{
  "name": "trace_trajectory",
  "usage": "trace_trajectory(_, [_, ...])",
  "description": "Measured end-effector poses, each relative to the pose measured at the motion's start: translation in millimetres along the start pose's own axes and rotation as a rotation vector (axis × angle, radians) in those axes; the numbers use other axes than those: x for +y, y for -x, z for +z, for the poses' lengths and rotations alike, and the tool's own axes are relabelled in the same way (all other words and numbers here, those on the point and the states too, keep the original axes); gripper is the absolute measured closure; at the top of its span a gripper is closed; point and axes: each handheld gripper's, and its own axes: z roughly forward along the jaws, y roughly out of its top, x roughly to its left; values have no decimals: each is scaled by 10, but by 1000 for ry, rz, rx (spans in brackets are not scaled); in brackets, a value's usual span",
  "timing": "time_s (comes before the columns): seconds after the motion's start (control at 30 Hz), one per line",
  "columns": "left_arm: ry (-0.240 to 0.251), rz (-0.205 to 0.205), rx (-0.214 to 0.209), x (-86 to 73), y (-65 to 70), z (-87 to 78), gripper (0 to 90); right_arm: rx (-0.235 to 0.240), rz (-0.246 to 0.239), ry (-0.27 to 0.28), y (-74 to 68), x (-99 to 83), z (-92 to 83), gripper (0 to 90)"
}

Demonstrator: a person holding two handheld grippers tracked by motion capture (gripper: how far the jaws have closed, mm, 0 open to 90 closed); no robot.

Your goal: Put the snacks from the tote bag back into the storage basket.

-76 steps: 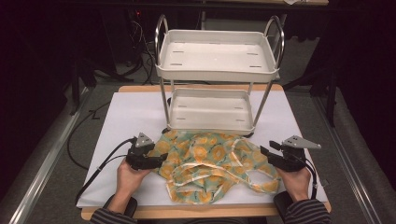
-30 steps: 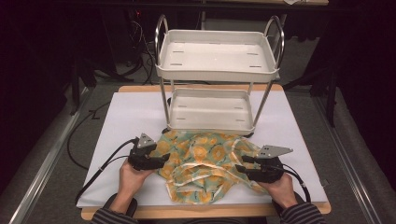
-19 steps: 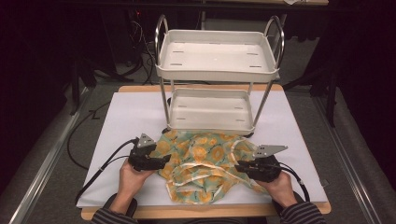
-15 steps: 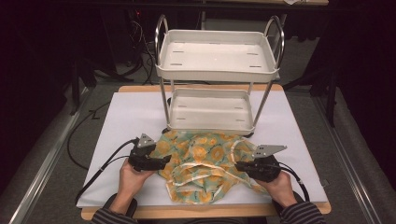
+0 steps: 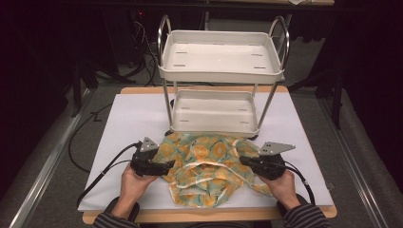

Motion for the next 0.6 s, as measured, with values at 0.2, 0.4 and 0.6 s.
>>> trace_trajectory(0.2, [-20, 47, -20, 16, 108, 38, 144, -22, 13, 21, 25, 46, 15, 900])
trace_trajectory(0.4, [14, 44, -41, 23, 122, -17, 151, -46, 30, 50, 51, 102, 60, 900])
trace_trajectory(0.6, [63, 34, -83, 20, 166, -133, 162, -63, 33, 48, 53, 154, 139, 900])
